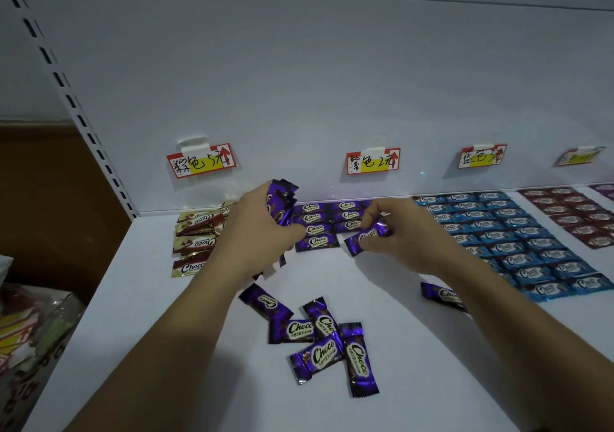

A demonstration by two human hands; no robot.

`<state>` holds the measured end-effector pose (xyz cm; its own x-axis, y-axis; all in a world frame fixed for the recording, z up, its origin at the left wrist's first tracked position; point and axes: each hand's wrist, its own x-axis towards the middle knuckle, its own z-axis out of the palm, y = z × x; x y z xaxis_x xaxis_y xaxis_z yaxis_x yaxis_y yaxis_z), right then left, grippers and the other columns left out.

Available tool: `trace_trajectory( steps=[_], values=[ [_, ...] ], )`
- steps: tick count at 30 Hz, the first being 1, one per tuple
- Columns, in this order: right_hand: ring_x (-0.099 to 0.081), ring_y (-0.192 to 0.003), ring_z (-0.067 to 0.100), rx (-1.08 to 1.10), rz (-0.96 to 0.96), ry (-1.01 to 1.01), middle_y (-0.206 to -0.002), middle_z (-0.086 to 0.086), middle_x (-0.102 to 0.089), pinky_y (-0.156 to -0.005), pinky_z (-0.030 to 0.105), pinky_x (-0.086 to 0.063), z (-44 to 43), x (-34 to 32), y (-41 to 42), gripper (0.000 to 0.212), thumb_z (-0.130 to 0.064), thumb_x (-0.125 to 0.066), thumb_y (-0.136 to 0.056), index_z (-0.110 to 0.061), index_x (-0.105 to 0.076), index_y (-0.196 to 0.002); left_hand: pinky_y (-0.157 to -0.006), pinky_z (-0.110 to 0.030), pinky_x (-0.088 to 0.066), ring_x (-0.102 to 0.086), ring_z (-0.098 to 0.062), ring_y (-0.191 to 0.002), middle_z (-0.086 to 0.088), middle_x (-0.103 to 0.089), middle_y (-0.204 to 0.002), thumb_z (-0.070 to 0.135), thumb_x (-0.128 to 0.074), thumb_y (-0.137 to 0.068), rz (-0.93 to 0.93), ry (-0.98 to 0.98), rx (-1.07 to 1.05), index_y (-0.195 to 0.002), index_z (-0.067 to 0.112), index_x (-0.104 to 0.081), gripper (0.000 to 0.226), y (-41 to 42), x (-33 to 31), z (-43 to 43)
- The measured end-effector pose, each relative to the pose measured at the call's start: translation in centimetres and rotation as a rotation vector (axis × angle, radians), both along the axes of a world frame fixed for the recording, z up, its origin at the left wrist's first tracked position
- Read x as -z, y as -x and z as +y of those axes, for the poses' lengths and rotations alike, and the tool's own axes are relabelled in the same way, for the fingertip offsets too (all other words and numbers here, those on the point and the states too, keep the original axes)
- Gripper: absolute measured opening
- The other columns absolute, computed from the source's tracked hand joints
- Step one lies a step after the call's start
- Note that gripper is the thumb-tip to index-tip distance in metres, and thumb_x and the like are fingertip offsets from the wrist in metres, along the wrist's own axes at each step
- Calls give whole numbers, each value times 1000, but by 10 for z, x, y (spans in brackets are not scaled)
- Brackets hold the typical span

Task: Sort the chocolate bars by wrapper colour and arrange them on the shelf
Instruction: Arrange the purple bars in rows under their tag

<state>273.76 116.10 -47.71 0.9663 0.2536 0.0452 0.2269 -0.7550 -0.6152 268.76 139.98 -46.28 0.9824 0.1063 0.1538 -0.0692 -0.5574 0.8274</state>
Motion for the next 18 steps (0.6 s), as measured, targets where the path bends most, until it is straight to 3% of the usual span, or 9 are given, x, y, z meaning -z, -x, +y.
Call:
trace_trajectory(
  steps=[3, 6, 9, 12, 18],
  values=[
    [-58, -78, 5, 27, -142, 47, -81, -16, -64, -58, 7, -37, 0, 20, 2, 17, -27, -82, -81, -27, -66, -86, -64, -29, -52, -64, -8, -69, 10, -68, -73, 21, -78, -75, -29, -213, 108, -87, 27, -60, 22, -1, 7, 0],
    [-50, -83, 2, 11, -229, 62, -89, -17, -58, -66, 7, -31, -5, 22, 3, 15, -32, -83, -80, -28, -72, -90, -59, -37, -51, -57, -13, -63, 6, -59, -63, 23, -71, -72, -42, -447, 206, -72, 24, -51, 20, -2, 13, -1],
    [-55, -80, 3, -72, -218, 98, -90, -13, -64, -68, 17, -40, -10, 19, 7, 11, -28, -83, -80, -33, -74, -84, -67, -44, -50, -54, -19, -75, 3, -54, -77, 25, -68, -75, -38, -609, 293, -75, 18, -49, 21, 1, 16, -5],
    [-62, -80, 10, -35, -217, 103, -90, -9, -71, -75, 27, -50, -6, 27, 6, 12, -19, -77, -84, -31, -78, -87, -71, -44, -51, -53, -17, -81, 6, -50, -88, 26, -68, -77, -28, -665, 355, -81, 19, -53, 17, 2, 17, -10],
    [-65, -87, 15, -4, -323, 72, -95, -6, -72, -82, 32, -53, -1, 40, 3, 18, -11, -75, -84, -27, -80, -91, -74, -43, -53, -56, -17, -89, 9, -52, -100, 30, -66, -75, -66, -675, 346, -93, 22, -59, 20, -2, 23, -8]
  ],
)
